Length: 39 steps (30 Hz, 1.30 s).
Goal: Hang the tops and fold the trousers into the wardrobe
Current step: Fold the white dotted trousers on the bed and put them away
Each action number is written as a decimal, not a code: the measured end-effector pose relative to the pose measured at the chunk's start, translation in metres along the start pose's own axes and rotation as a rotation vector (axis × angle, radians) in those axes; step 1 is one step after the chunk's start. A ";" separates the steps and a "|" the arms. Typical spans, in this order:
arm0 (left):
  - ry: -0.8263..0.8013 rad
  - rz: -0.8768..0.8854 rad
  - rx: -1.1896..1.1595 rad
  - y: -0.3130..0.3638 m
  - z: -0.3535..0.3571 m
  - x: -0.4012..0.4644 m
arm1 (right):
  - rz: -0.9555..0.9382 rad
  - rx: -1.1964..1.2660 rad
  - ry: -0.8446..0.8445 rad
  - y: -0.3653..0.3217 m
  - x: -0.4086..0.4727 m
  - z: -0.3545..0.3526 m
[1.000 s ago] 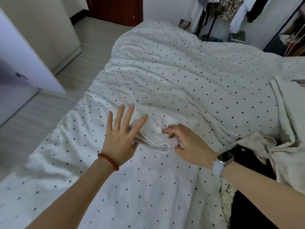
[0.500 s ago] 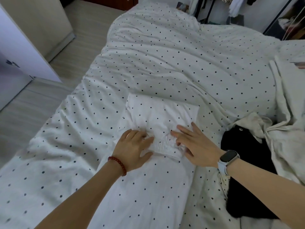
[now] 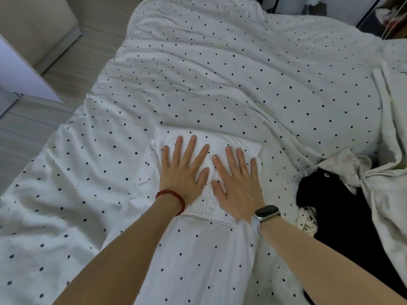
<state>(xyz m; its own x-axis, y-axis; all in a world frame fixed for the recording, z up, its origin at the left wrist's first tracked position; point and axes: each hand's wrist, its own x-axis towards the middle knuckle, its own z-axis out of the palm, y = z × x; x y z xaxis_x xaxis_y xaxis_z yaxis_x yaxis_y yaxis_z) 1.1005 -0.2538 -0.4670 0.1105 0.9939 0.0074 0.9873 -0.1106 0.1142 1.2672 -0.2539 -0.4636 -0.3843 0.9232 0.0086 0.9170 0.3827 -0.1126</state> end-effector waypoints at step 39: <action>0.295 -0.111 -0.263 -0.007 -0.097 -0.167 | -0.298 0.289 0.117 -0.065 -0.055 -0.159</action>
<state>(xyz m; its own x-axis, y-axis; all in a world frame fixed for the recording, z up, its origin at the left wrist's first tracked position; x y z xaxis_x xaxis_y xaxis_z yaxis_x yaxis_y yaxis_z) 1.0637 -0.4183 -0.3724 -0.0703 0.9629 0.2607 0.9244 -0.0353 0.3798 1.2461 -0.3237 -0.2984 -0.5975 0.7781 0.1938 0.6936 0.6227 -0.3621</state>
